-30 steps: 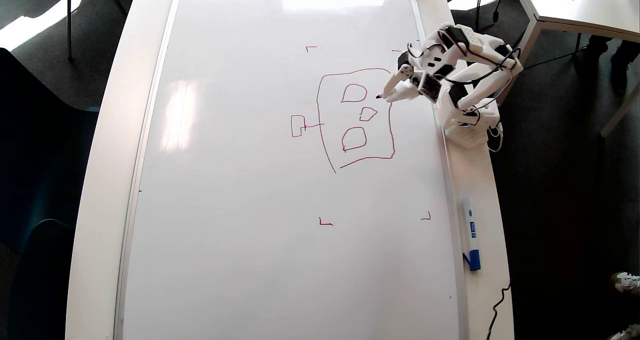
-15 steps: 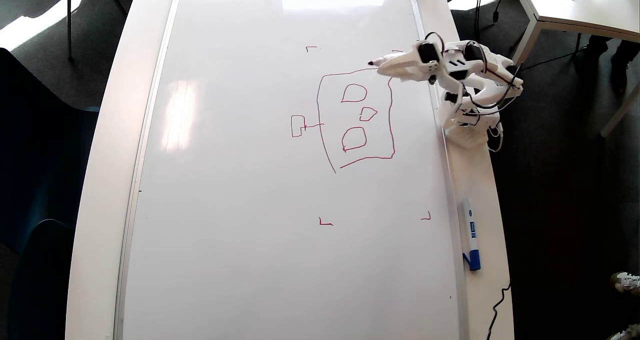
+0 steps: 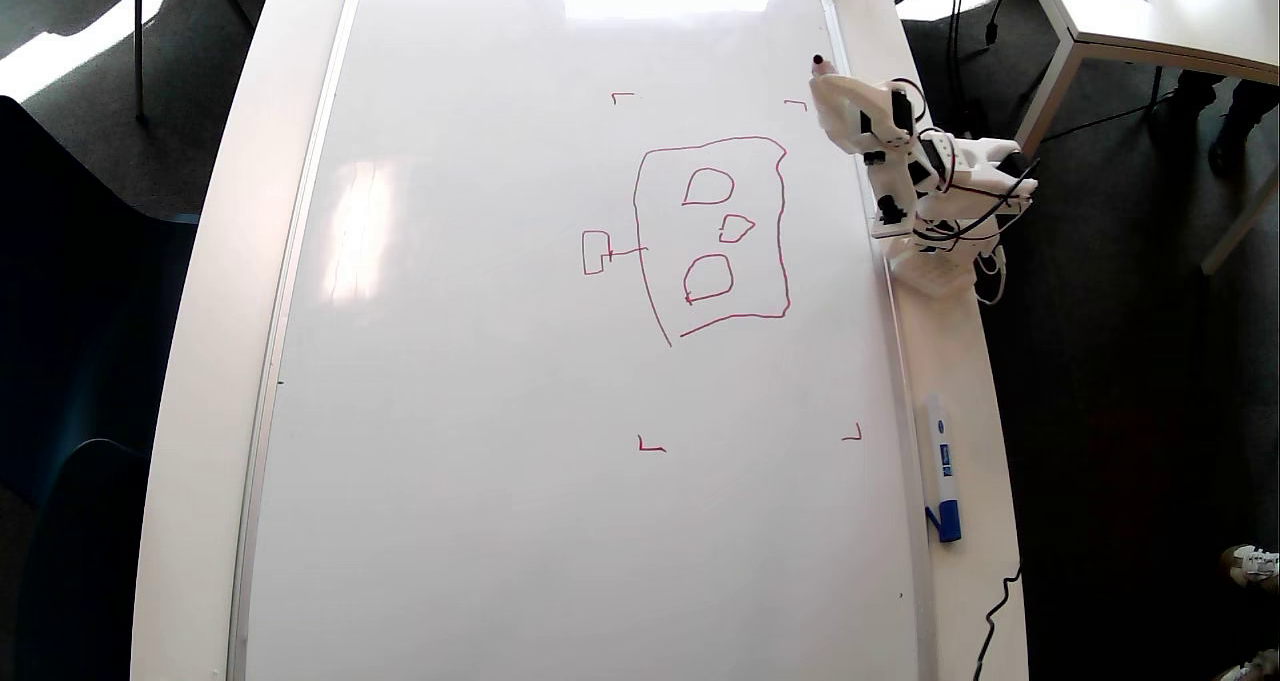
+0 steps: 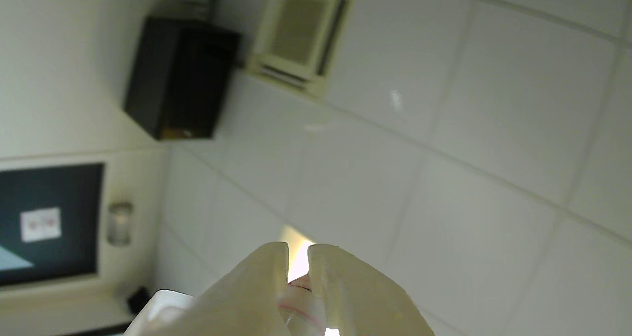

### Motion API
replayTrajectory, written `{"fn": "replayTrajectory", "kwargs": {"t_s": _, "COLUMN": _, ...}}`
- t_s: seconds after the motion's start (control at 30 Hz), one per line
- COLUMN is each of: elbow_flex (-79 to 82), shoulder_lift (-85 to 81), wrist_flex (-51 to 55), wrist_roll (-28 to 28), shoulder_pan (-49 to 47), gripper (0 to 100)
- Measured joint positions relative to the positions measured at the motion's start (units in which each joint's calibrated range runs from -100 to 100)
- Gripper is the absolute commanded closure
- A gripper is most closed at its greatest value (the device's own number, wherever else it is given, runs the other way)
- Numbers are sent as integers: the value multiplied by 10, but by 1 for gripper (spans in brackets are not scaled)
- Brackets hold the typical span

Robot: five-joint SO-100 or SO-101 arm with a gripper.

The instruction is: Draw on a whiteboard a robot head using a pen attached to the gripper

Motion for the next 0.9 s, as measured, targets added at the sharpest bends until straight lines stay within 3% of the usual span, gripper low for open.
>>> {"fn": "replayTrajectory", "kwargs": {"t_s": 0.57, "elbow_flex": 5, "shoulder_lift": -13, "wrist_flex": -421, "wrist_roll": 55, "shoulder_pan": -2, "gripper": 99}}
{"fn": "replayTrajectory", "kwargs": {"t_s": 0.6, "elbow_flex": 5, "shoulder_lift": -13, "wrist_flex": -492, "wrist_roll": 55, "shoulder_pan": -2, "gripper": 99}}
{"fn": "replayTrajectory", "kwargs": {"t_s": 0.77, "elbow_flex": 5, "shoulder_lift": -14, "wrist_flex": -634, "wrist_roll": 55, "shoulder_pan": -2, "gripper": 99}}
{"fn": "replayTrajectory", "kwargs": {"t_s": 0.9, "elbow_flex": 5, "shoulder_lift": -14, "wrist_flex": -649, "wrist_roll": 57, "shoulder_pan": 4, "gripper": 99}}
